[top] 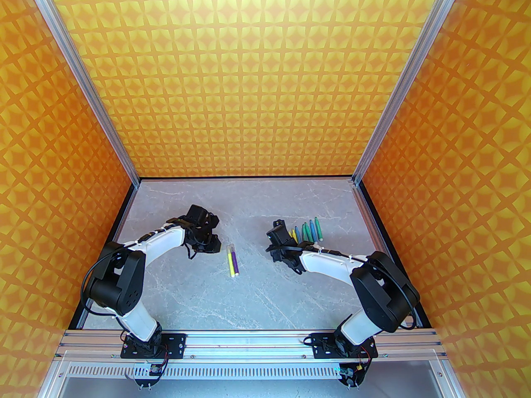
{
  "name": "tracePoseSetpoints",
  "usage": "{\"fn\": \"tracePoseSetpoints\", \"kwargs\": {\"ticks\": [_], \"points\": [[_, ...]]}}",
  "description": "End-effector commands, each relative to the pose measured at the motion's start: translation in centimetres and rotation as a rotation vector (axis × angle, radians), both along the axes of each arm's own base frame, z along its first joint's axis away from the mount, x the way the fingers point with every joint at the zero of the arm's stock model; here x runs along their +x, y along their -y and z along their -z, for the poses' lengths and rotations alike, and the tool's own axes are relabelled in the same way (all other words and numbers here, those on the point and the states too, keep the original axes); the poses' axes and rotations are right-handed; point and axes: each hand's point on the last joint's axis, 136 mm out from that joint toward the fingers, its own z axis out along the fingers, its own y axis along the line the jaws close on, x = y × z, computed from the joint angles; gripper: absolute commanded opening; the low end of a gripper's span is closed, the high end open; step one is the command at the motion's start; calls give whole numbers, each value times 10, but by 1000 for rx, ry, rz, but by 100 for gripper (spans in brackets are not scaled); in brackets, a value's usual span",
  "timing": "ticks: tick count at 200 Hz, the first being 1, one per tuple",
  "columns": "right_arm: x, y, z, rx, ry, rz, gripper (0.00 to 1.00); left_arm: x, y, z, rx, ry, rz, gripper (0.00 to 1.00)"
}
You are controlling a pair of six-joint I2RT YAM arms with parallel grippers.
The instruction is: Open the pen caps
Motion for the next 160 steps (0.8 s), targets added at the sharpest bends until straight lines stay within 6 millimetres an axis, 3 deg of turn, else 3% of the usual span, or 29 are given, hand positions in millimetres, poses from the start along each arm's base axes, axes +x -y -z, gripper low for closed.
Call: {"fn": "tracePoseSetpoints", "kwargs": {"ticks": [1, 68, 160], "points": [[7, 12, 2, -26, -13, 59, 0, 6, -2, 3, 39, -5, -15, 0], [14, 21, 12, -51, -45, 92, 1, 6, -5, 21, 80, -49, -30, 4], [15, 27, 22, -97, -88, 104, 13, 8, -9, 29, 117, -72, -35, 15]]}}
